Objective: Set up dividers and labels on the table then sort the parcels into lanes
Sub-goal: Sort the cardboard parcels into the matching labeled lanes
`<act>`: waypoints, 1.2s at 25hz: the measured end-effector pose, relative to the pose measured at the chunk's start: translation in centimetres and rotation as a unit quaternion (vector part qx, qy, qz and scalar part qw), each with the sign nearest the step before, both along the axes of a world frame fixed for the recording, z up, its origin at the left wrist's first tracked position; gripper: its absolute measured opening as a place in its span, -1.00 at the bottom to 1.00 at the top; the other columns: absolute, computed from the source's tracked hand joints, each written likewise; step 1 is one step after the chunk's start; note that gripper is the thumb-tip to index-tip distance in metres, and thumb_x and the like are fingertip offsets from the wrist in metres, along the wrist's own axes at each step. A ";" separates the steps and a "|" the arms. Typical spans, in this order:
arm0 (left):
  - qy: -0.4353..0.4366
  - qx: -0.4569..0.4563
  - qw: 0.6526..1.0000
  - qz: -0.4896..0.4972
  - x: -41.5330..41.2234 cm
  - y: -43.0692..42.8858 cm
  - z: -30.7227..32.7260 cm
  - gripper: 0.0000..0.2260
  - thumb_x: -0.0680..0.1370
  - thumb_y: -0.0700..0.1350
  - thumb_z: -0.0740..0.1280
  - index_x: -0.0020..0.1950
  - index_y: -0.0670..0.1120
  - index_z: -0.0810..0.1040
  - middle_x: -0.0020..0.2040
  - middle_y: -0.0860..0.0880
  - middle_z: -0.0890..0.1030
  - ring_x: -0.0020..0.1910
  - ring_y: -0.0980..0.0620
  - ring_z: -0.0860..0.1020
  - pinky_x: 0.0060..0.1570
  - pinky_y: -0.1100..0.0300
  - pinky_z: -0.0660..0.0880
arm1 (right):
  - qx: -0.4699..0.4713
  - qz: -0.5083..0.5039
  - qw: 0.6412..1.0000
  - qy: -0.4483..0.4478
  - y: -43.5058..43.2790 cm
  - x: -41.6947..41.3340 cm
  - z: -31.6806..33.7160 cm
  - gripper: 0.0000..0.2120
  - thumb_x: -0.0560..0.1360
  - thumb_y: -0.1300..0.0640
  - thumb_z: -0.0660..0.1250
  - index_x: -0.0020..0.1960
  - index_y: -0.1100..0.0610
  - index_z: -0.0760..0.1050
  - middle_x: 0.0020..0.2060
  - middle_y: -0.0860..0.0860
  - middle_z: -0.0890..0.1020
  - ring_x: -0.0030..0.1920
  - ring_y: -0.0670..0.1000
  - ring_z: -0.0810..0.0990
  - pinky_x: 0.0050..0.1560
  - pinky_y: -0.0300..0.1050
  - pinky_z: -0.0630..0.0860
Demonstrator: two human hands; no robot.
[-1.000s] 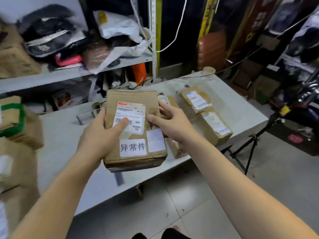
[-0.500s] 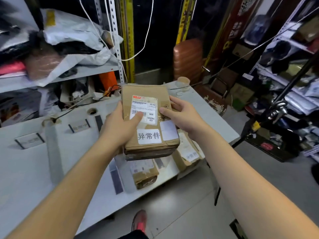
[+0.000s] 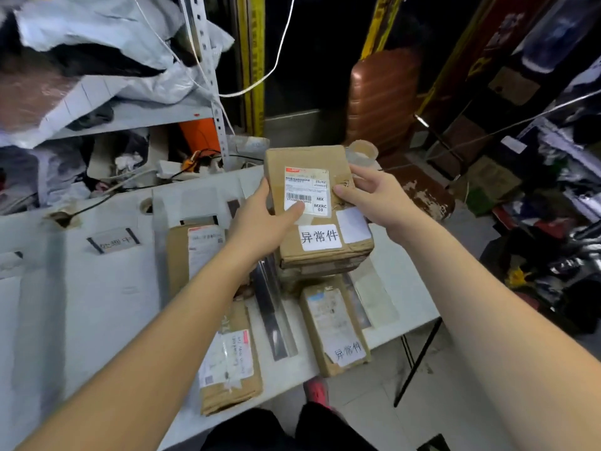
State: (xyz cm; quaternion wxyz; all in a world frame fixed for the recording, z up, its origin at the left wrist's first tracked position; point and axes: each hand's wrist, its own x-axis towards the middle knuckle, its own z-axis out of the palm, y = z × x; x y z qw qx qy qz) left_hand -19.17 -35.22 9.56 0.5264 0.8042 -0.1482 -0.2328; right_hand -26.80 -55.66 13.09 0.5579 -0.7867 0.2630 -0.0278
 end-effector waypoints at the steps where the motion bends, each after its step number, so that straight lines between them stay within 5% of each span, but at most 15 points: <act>1: 0.008 0.008 1.000 0.011 0.4 -1.0 -0.6 -0.53 0.54 0.14 0.42 0.42 0.28 0.38 0.22 0.18 0.66 0.08 0.07 0.68 0.06 -0.08 0.65 | 0.007 0.015 1.000 0.006 -1.2 0.8 -1.1 -0.53 0.57 0.06 0.45 0.46 -0.12 0.48 0.26 -0.17 0.66 0.19 -0.15 0.67 0.09 -0.05 0.69; 7: 0.041 0.087 0.991 0.094 0.6 -5.0 -2.9 -0.57 0.60 0.01 0.40 0.44 0.16 0.40 0.12 0.19 0.63 -0.07 0.27 0.59 -0.16 0.26 0.54 | 0.006 0.157 0.986 0.055 -5.9 3.6 -6.2 -0.23 0.47 0.11 0.56 0.56 -0.15 0.28 0.25 -0.28 0.46 0.34 -0.18 0.43 0.32 0.09 0.56; 14: 0.036 0.129 0.982 0.131 -0.1 -5.6 -4.8 -0.49 0.57 0.13 0.39 0.49 0.16 0.34 0.22 0.15 0.64 0.10 0.11 0.63 0.14 -0.01 0.61 | -0.006 0.196 0.980 0.040 -6.1 4.4 -8.3 -0.14 0.34 -0.09 0.55 0.56 -0.22 0.26 0.26 -0.29 0.54 0.32 -0.04 0.58 0.27 0.17 0.59; 21: -0.062 0.255 0.955 0.140 -0.7 -4.0 -1.9 -0.56 0.55 0.03 0.45 0.38 -0.09 0.52 0.10 0.01 0.63 0.10 -0.08 0.63 0.01 0.06 0.55 | -0.155 0.208 0.965 0.032 -4.7 5.1 -6.0 -0.22 0.54 0.02 0.47 0.63 -0.01 0.15 0.47 0.01 0.48 0.43 0.10 0.48 0.33 0.03 0.47; 26: -0.142 0.312 0.924 0.171 -1.0 1.5 0.9 -0.38 0.58 0.12 0.39 0.57 -0.07 0.33 0.39 -0.12 0.53 0.32 -0.14 0.53 0.21 -0.01 0.51 | -0.316 0.213 0.924 -0.017 0.6 6.6 -4.0 -0.30 0.57 -0.04 0.38 0.62 0.03 0.18 0.55 0.07 0.35 0.52 0.18 0.31 0.49 0.14 0.33; 30: -0.214 0.386 0.876 0.195 -1.5 9.9 3.1 -0.44 0.59 0.16 0.32 0.52 -0.05 0.36 0.40 -0.12 0.49 0.35 -0.22 0.48 0.22 -0.13 0.50 | -0.385 0.287 0.876 -0.054 7.5 7.3 -1.3 -0.32 0.55 -0.10 0.35 0.60 0.00 0.23 0.57 0.06 0.32 0.52 0.19 0.30 0.49 0.16 0.30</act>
